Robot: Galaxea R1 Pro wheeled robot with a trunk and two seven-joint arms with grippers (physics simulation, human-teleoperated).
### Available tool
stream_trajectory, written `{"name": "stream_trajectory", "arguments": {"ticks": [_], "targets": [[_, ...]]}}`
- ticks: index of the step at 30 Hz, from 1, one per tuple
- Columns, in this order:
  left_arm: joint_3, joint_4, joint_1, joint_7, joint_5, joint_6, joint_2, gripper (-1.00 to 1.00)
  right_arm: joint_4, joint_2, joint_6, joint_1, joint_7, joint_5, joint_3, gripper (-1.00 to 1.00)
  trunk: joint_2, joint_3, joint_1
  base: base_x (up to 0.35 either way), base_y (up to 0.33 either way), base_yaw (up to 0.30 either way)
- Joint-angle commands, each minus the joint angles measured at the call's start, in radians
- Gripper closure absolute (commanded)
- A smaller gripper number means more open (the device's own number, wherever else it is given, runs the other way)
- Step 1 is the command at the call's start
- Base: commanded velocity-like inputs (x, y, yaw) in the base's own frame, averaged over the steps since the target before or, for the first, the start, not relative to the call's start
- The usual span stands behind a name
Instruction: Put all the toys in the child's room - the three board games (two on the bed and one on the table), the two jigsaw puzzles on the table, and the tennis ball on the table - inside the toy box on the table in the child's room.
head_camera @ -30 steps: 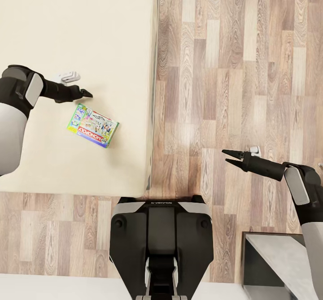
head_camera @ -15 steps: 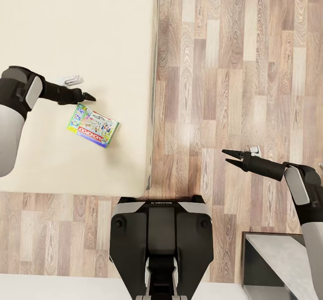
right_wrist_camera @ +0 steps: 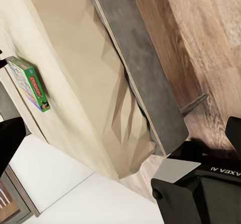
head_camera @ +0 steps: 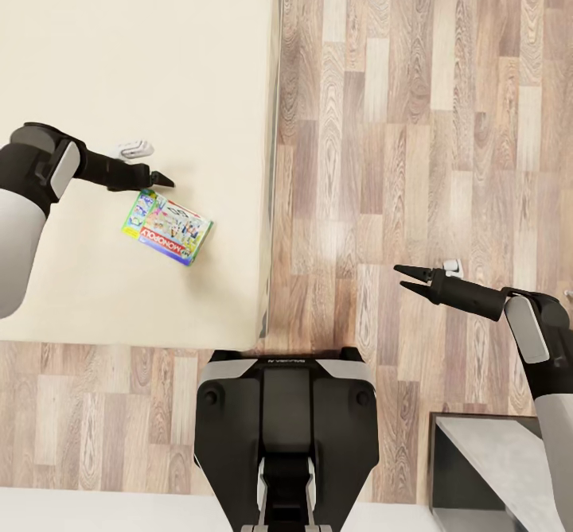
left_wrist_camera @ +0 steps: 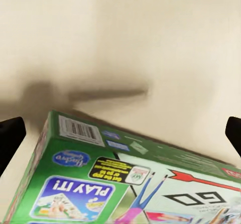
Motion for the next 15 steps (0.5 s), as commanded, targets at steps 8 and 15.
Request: {"name": "stream_trajectory", "arguments": {"ticks": [8,15], "targets": [[-0.008,-0.001,0.001,-0.005,-0.006,-0.001,0.019,-1.00,0.002,0.001,0.004,0.000,0.003,0.005,-0.001,-1.00,-0.001,0.004,0.001,0.000,0.000,0.000],[-0.009,-0.001,0.014,-0.003,-0.006,-0.004,0.022,-1.00,0.002,0.002,0.004,0.000,-0.020,0.004,-0.001,-1.00,-0.001,0.005,0.001,0.000,0.000,0.000]]}}
